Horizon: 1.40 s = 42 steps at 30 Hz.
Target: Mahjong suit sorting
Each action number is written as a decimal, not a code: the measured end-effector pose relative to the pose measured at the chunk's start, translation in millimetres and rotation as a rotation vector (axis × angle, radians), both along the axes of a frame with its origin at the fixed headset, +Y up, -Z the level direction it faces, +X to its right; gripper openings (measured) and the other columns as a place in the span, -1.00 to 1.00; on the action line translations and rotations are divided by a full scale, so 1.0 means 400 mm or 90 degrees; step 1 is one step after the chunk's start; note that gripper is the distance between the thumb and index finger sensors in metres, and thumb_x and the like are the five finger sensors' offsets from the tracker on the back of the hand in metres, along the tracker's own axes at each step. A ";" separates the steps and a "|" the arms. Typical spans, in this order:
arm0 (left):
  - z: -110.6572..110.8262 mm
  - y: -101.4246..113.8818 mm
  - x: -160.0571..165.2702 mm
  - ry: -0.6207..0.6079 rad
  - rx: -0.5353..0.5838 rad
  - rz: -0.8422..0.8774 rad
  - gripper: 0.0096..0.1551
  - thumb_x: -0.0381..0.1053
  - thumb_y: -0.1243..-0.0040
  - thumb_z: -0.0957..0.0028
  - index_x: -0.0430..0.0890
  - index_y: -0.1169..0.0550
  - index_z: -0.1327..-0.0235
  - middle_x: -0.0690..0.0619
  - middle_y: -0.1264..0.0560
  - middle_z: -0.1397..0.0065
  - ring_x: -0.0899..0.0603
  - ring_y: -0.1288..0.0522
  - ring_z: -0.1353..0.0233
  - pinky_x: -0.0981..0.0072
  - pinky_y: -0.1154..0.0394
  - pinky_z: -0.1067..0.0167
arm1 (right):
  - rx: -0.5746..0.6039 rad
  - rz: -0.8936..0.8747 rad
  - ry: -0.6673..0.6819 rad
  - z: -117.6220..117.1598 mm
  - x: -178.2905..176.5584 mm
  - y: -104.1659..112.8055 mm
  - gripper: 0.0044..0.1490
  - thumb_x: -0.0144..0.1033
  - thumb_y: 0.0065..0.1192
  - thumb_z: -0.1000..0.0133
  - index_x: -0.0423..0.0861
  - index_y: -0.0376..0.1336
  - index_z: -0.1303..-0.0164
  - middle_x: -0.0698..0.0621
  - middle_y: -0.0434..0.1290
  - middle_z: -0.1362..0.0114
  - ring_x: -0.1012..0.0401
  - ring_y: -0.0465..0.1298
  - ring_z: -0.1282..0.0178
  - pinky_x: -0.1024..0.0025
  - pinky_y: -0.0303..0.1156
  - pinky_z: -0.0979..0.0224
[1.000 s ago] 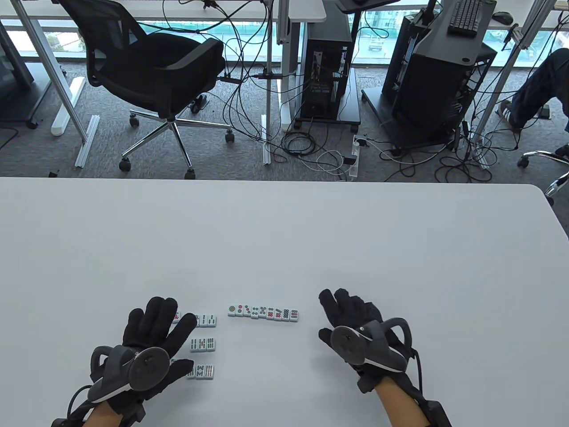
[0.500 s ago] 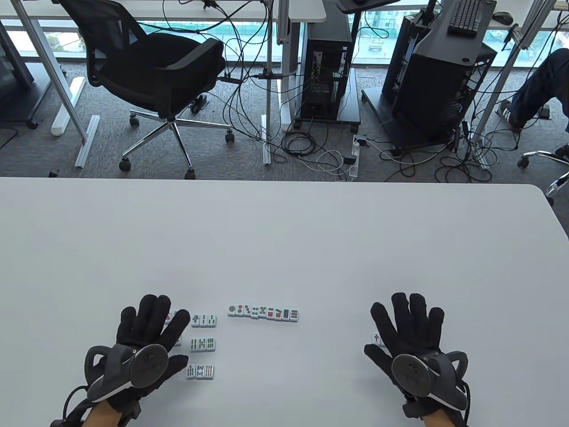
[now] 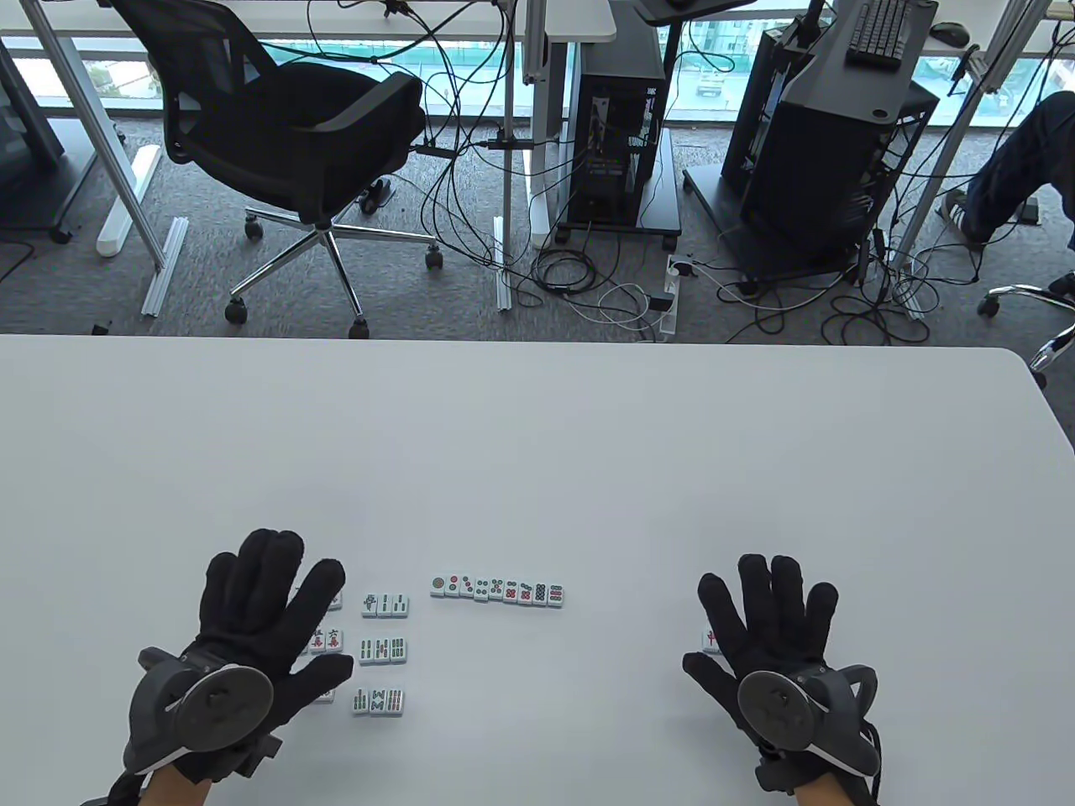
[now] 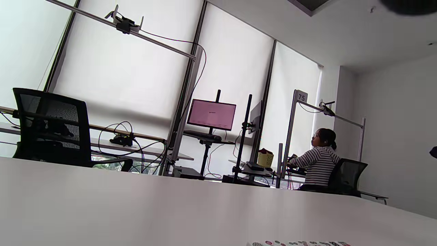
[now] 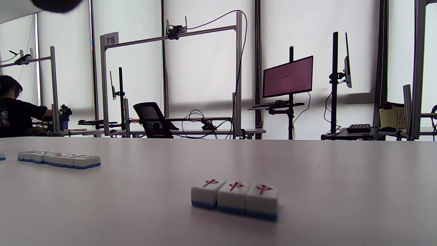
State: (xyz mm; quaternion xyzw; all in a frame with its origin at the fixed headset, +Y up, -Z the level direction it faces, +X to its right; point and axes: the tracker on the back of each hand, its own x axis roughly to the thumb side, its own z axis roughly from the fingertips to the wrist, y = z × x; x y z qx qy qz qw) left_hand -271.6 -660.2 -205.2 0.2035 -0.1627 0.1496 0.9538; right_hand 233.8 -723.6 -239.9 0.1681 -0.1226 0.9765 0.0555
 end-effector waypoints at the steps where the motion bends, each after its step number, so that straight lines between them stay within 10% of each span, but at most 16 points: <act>1: -0.001 0.012 0.002 -0.004 0.003 0.006 0.13 0.64 -0.04 0.33 0.40 0.03 -0.55 0.26 0.31 -0.73 -0.09 0.28 -0.81 -0.32 0.26 -0.61 | -0.001 -0.002 0.001 0.000 0.000 0.000 0.02 0.38 -0.21 -0.11 0.25 -0.46 -0.62 -0.06 -0.54 -0.71 -0.13 -0.57 -0.63 -0.35 -0.53 -0.53; 12: -0.106 0.103 0.138 0.000 0.019 -0.159 0.19 0.61 -0.21 0.45 0.38 -0.08 -0.53 0.23 -0.03 -0.76 -0.09 -0.21 -0.75 -0.21 -0.22 -0.55 | 0.007 -0.025 0.027 0.015 -0.008 0.012 0.02 0.36 -0.19 -0.11 0.24 -0.46 -0.61 -0.06 -0.54 -0.71 -0.11 -0.58 -0.63 -0.35 -0.54 -0.53; 18: -0.190 0.031 0.196 0.044 -0.069 -0.310 0.15 0.53 -0.32 0.49 0.36 -0.19 -0.49 0.25 -0.27 -0.66 0.02 -0.52 -0.47 -0.04 -0.46 -0.36 | 0.013 -0.033 0.053 0.019 -0.017 0.009 0.02 0.36 -0.18 -0.12 0.25 -0.45 -0.61 -0.04 -0.53 -0.72 -0.10 -0.58 -0.63 -0.34 -0.54 -0.53; 26: -0.294 -0.148 0.225 0.093 -0.247 -0.542 -0.21 0.34 -0.43 0.47 0.20 -0.57 -0.15 0.31 -0.71 0.15 0.13 -0.67 0.36 0.19 -0.64 0.13 | 0.010 -0.031 0.055 0.020 -0.019 0.010 0.02 0.36 -0.18 -0.12 0.25 -0.45 -0.62 -0.05 -0.52 -0.72 -0.10 -0.57 -0.64 -0.35 -0.53 -0.53; 42: -0.338 -0.259 0.211 0.106 -0.361 -0.532 -0.33 0.27 -0.43 0.39 -0.04 -0.65 0.04 0.31 -0.71 0.40 0.13 -0.59 0.59 0.21 -0.63 0.32 | 0.003 -0.034 0.052 0.018 -0.011 0.009 0.02 0.35 -0.17 -0.12 0.24 -0.45 -0.62 -0.07 -0.49 -0.73 -0.11 -0.53 -0.66 -0.37 -0.51 -0.53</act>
